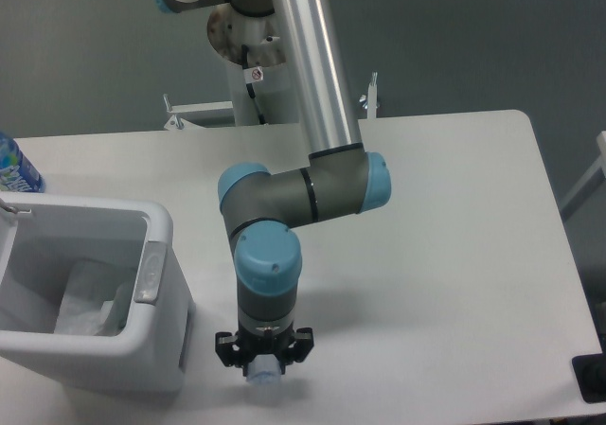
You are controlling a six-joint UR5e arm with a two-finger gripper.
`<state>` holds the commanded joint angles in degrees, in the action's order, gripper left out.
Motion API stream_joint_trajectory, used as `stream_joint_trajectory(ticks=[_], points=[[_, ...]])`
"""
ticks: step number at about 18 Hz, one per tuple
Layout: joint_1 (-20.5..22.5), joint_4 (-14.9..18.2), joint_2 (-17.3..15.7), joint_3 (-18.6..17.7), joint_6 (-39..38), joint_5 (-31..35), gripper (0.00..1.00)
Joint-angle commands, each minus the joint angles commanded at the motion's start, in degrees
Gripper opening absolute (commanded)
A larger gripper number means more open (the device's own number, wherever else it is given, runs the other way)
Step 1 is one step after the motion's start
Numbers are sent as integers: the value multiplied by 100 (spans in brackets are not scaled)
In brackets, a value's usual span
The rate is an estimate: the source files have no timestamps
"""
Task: Place the trash in the trash can
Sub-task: 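Lift the bottle and carry it over the trash bin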
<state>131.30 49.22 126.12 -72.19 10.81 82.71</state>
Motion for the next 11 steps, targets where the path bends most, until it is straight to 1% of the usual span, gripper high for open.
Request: stream_joint_trajectory(ticks=[3, 6, 9, 11], points=[[220, -105, -26, 712, -280, -131, 60], [440, -123, -123, 1153, -676, -403, 60], [615, -369, -386, 1207, -782, -624, 60], [686, -448, -606, 1216, -932, -659, 60]])
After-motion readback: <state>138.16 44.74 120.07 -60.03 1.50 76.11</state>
